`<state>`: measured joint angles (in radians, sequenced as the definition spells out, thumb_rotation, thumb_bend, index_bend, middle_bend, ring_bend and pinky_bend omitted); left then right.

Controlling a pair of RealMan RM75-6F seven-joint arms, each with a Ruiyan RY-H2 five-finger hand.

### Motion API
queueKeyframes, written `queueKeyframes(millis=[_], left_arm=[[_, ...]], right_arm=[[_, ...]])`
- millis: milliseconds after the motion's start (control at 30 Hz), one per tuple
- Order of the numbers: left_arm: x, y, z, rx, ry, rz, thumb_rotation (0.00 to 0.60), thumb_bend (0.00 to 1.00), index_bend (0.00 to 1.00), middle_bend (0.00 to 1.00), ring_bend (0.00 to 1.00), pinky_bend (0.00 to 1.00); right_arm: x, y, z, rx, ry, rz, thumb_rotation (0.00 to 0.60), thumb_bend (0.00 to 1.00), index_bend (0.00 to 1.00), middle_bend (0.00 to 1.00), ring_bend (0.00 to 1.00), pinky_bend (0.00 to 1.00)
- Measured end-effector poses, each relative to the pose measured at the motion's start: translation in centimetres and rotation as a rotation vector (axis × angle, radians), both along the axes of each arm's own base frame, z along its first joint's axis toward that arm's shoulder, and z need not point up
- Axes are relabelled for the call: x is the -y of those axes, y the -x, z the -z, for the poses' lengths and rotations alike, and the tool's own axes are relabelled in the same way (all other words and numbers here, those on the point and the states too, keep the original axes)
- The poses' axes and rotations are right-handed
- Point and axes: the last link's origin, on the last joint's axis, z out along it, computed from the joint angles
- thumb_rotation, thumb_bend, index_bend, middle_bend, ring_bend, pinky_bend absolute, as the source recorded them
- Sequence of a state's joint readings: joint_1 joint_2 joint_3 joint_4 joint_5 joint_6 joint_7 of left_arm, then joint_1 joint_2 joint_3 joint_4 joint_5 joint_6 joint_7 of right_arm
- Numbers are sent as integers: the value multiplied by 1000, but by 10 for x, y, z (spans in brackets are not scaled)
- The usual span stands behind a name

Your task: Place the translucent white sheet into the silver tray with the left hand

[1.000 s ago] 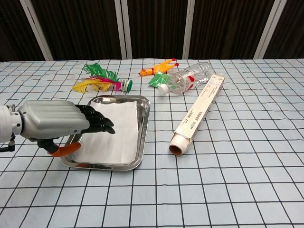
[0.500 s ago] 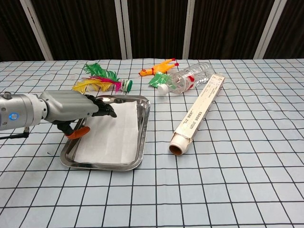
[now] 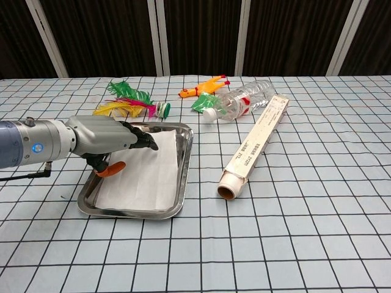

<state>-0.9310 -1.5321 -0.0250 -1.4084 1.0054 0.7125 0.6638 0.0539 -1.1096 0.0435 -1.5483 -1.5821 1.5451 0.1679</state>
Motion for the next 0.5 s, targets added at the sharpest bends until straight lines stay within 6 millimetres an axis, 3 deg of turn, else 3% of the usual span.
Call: queueKeyframes(millis=[500], left_arm=[[0,0,6,-12,6,-10,600,657,0,0,0,0]], right_arm=[[1,0,-1,4,4,3,600,289,0,0,0,40]])
